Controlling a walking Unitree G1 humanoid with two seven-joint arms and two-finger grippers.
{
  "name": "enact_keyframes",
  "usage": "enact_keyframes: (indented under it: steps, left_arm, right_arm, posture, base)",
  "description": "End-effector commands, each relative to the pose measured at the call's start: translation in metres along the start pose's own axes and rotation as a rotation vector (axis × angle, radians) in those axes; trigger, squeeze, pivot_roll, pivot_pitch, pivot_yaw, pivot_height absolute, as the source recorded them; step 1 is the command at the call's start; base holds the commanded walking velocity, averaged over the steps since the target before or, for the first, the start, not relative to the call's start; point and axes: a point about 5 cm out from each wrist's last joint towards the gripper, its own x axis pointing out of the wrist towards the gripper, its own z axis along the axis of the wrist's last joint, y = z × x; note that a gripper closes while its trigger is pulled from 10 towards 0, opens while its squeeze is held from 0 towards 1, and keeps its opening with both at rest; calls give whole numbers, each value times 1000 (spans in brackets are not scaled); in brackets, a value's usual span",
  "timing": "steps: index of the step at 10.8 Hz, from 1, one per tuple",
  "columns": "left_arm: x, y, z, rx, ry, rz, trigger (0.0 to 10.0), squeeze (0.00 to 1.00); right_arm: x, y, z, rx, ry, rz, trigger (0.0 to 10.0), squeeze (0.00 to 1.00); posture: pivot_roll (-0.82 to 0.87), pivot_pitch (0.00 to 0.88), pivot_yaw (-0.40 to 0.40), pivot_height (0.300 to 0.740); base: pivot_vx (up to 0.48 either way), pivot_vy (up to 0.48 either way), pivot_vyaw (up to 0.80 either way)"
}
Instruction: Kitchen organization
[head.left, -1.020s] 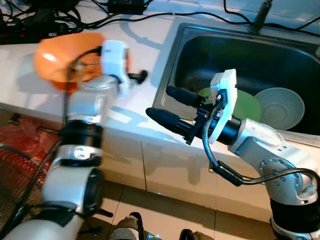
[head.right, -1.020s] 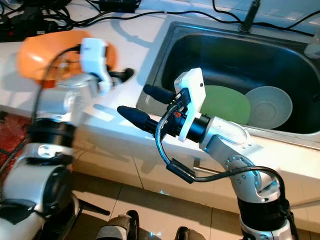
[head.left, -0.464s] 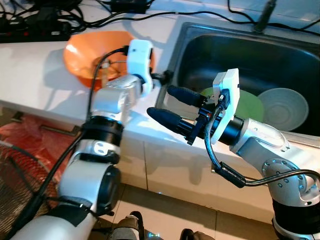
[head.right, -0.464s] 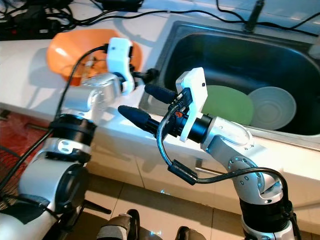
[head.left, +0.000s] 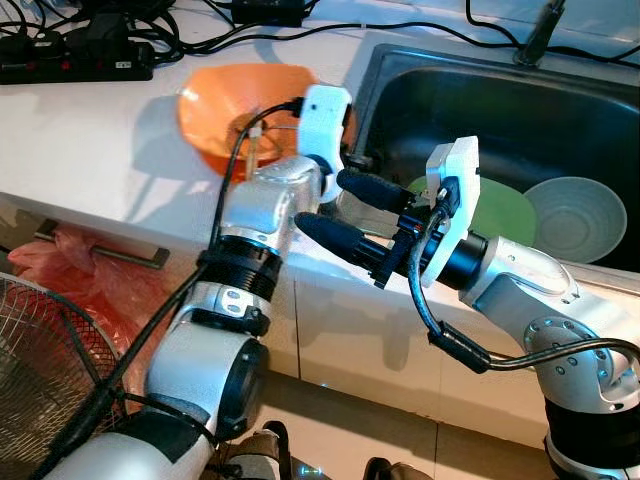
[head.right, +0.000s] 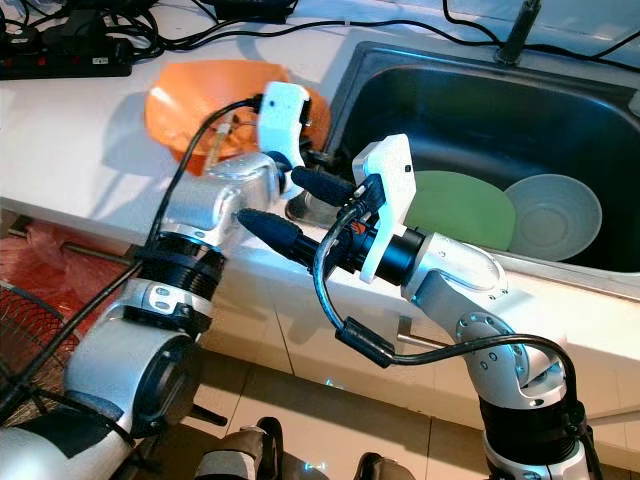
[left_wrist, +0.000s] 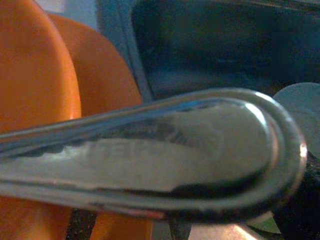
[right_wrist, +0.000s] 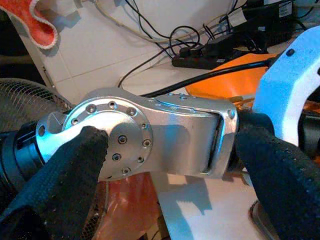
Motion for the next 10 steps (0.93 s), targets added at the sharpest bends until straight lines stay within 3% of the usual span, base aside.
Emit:
enact_keyframes:
  steps: [1,5,8,10]
  left_arm:
    - [7,-11,-36,-47,164,-53,10000,0]
    - [-12,34,-20,100,14,206,10000,0]
    - [-23,48,-25,93,-7,263,10000,0]
    - [-30,51,-15,116,-62,293,10000,0]
  right_arm:
    - [0,3,2,-7,-11,9,10000,0]
    - [0,-2,3,-11,-19,-5,10000,0]
    - [3,-7,3,-19,-18,5,10000,0]
    - [5,-10,5,-29,-18,13,10000,0]
  posture:
    - [-23,195,23,740]
    - [-12,186,13,740]
    - [-1,170,-11,740]
    - [3,158,-27,740]
  base:
    - [0,0,0]
    - [0,0,0]
    - [0,0,0]
    - [0,0,0]
